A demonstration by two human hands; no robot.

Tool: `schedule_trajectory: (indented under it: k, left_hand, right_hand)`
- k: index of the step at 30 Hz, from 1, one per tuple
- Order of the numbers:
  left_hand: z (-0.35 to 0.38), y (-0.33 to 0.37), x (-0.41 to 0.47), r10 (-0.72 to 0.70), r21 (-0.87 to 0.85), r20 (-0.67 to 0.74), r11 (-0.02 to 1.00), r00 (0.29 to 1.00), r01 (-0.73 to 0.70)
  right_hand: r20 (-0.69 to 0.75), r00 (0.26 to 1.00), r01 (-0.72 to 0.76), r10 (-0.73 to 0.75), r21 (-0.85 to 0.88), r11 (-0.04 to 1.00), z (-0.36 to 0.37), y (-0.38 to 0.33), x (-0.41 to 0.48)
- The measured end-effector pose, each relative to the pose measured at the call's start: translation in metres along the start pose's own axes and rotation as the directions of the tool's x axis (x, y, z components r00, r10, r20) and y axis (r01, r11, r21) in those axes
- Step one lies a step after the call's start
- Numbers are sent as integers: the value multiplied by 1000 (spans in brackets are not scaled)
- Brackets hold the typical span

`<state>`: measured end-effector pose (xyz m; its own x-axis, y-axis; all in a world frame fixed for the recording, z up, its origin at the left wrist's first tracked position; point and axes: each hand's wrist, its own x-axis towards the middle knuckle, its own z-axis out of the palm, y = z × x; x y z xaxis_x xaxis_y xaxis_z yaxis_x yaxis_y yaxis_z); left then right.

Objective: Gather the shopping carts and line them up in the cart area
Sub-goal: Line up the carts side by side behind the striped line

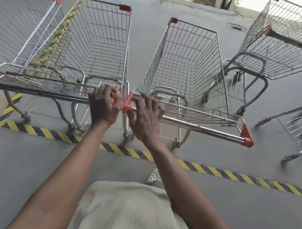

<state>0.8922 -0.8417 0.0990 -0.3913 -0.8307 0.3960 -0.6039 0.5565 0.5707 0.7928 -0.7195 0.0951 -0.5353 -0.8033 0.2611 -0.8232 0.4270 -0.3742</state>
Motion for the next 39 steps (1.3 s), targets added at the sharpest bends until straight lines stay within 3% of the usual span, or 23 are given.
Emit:
schedule_trajectory:
  k: [5, 8, 11, 14, 19, 25, 27, 31, 35, 39]
  left_hand:
    - [-13, -34, 24, 63, 20, 82, 998, 995, -64]
    - [-32, -63, 33, 186, -2, 136, 982, 973, -187]
    - [-66, -107, 39, 286, -14, 158, 958, 945, -287]
    - [-114, -170, 61, 264, 18, 133, 963, 955, -268]
    - [-178, -278, 97, 157, 98, 51, 982, 986, -161]
    - [-208, -353, 152, -18, 161, 92, 987, 996, 3]
    - [-220, -374, 160, 20, 175, 124, 984, 992, -42]
    - [-233, -412, 158, 235, 319, 284, 891, 930, -322]
    - [-237, -414, 164, 270, 298, 283, 887, 920, -352]
    - [-238, -419, 167, 274, 242, 287, 906, 918, -347]
  right_hand:
    - [-94, 995, 19, -18, 4, 1000, 17, -37, 5]
    - [-176, 982, -70, 67, -15, 997, 40, -85, 14]
    - [-231, 960, -143, 157, 79, 987, 67, -148, 30]
    - [-121, 971, -202, 204, 31, 979, 96, -220, 42]
    - [34, 989, -145, 145, -25, 989, 136, -304, 63]
    - [218, 965, -114, 145, -149, 982, 156, -328, 94]
    - [240, 953, -138, 186, -204, 969, 164, -334, 103]
    - [125, 950, -221, 285, -376, 900, 175, -349, 111]
    - [30, 928, -325, 372, -423, 846, 181, -354, 110]
    - [98, 902, -345, 420, -422, 839, 181, -361, 111]
